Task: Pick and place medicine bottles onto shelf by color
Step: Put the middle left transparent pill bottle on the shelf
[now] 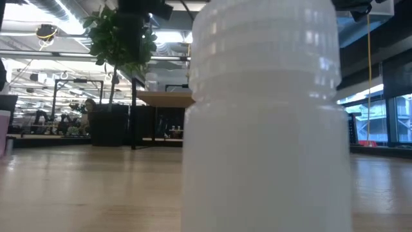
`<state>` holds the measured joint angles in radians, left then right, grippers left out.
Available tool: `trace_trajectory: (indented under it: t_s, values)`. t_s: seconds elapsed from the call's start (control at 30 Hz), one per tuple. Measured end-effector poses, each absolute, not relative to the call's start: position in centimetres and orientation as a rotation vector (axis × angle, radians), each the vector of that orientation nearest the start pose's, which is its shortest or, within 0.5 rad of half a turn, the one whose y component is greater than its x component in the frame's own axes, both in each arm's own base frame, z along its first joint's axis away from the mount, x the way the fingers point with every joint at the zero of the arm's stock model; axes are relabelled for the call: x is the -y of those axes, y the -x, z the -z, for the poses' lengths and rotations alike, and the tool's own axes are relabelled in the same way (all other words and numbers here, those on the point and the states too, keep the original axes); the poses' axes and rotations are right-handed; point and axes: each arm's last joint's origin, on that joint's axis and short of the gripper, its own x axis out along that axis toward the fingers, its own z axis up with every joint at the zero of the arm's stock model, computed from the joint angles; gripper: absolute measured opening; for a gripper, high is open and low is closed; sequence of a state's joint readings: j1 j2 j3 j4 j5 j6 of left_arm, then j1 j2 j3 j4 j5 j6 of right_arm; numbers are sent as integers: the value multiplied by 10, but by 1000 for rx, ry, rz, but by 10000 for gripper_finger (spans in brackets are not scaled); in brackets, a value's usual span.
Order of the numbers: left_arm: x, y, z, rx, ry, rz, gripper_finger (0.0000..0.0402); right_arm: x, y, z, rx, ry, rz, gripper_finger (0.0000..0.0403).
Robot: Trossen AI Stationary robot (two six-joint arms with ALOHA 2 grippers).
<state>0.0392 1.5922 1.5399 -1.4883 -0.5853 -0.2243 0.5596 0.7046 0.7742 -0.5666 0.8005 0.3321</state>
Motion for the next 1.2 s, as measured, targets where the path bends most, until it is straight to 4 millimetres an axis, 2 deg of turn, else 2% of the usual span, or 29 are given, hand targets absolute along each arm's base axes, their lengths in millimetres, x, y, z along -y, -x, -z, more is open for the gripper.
trace_trajectory:
  t_s: [0.13,0.2,0.37,0.6,0.77,0.9,1.03,1.2]
  values:
    - [-39,-267,-331,-1432,-260,-636,32,-55,-127,-309,-342,-13,295,23]
    - [-46,-264,-335,-1411,-231,-597,9,-55,-127,-310,-341,-13,295,23]
    - [-68,-257,-349,-1302,-74,-456,7,-55,-127,-310,-341,-13,296,23]
    - [-96,-248,-351,-1281,-5,-518,1,-55,-127,-310,-341,-13,295,23]
    - [-109,-248,-334,-1294,48,-490,1,-55,-127,-310,-341,-13,295,23]
    - [-117,-249,-320,-1293,25,-475,1,-55,-127,-310,-341,-13,295,23]
    - [-122,-249,-315,-1280,9,-485,0,-55,-127,-309,-342,-13,296,23]
    - [-128,-246,-311,-1313,-62,-590,0,-55,-127,-310,-342,-13,295,23]
